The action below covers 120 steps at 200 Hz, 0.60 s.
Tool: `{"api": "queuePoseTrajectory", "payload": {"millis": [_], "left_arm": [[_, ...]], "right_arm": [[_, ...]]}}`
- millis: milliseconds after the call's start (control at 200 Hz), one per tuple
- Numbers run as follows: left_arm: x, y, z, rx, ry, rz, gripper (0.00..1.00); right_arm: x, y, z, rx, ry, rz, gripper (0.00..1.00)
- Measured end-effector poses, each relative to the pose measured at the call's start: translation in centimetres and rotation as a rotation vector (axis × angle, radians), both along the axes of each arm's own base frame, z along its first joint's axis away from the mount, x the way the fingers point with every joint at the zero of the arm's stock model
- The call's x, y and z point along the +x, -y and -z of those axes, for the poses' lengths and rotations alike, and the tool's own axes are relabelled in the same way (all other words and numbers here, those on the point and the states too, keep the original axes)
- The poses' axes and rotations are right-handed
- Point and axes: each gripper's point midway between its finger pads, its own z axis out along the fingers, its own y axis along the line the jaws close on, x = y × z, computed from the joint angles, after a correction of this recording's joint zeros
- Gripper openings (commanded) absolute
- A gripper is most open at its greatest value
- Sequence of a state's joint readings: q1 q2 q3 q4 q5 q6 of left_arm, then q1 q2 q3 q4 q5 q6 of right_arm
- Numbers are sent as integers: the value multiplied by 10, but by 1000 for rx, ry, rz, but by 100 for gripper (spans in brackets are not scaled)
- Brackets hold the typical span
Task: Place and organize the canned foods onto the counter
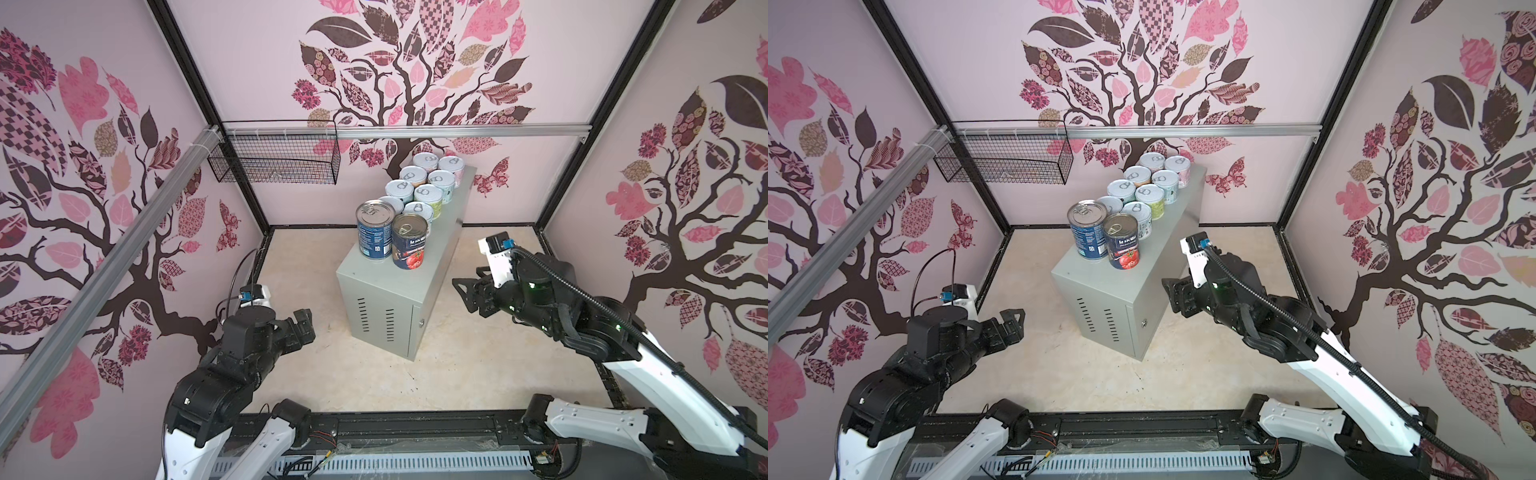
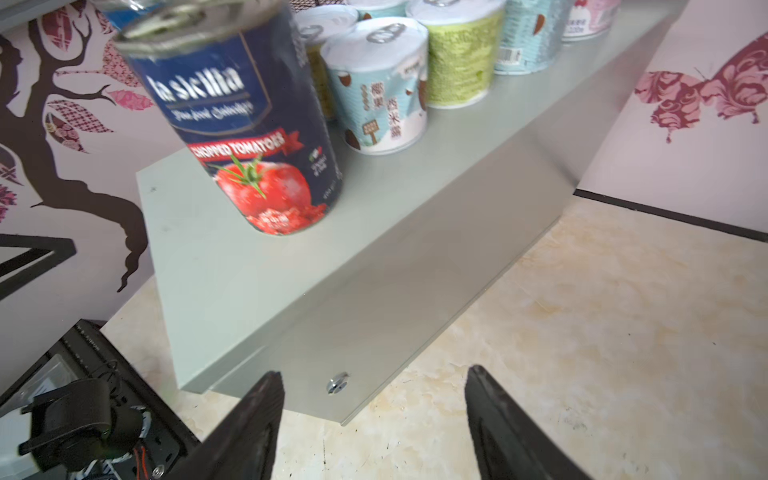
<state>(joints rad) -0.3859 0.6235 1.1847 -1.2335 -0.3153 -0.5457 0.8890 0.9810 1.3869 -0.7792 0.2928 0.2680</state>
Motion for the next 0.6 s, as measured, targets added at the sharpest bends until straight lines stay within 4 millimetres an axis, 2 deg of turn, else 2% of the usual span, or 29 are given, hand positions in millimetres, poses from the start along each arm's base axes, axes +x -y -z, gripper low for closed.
{"api": "queuePoseTrajectory", "payload": {"millis": [160, 270, 370, 475, 600], "left_arm": [[0, -4, 32, 11, -76, -42, 98], [2, -3, 57, 10, -140, -66, 98], [9, -1, 73, 19, -184, -89, 98], [18, -2, 88, 47, -229, -125, 98], [30, -5, 100, 73, -244, -170, 98]], "right_arm": [[2, 32, 55, -10, -51, 109, 72], [16, 58, 102, -40, -105, 220, 75], [31, 77, 139, -43, -157, 312, 88], [37, 91, 174, -41, -194, 378, 92], [43, 93, 199, -37, -198, 414, 98]]}}
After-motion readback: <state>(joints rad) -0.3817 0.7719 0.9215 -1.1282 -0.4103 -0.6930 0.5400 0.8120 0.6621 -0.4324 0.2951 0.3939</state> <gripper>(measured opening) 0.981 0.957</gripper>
